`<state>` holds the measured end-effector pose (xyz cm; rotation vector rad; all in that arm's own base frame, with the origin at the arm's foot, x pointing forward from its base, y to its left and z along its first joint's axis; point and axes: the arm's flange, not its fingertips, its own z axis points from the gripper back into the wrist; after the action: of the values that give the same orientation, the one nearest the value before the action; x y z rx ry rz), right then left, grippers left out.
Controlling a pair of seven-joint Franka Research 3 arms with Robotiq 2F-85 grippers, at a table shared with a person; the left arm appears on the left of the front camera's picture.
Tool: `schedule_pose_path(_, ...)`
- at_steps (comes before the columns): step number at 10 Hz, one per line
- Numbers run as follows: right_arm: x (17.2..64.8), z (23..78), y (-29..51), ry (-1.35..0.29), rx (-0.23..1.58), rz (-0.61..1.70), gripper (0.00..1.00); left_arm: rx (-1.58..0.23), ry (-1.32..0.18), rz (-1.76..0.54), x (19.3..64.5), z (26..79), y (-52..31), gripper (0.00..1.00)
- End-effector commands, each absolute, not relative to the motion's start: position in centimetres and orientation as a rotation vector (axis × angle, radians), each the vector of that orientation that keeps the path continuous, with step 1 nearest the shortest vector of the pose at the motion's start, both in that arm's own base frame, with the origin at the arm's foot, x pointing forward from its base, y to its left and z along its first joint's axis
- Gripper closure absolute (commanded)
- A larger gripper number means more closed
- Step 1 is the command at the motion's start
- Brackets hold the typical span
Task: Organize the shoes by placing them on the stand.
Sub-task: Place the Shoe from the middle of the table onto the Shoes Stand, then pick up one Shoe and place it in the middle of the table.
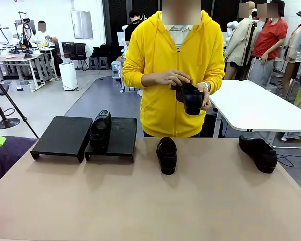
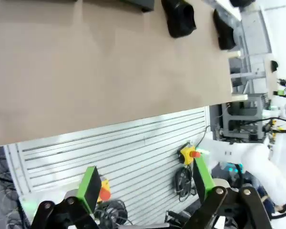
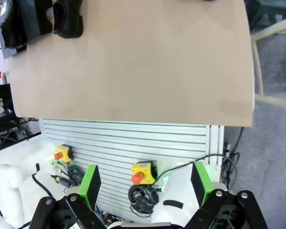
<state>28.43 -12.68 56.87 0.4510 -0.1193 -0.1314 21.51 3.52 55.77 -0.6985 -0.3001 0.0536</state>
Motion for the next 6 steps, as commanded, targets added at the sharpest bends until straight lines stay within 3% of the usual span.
schedule_pose_path(1,28.37,56.90,-12.74,-0.131,0.471,-0.108,0.00,-0.695,-0.255,-0.039,21.44,56.37,0.96,0.00)
schedule_pose_path(6,28.37,56.90,-12.74,-0.131,0.471,-0.108,0.00,-0.695,-0.255,-0.039,21.44,56.37,0.96,0.00)
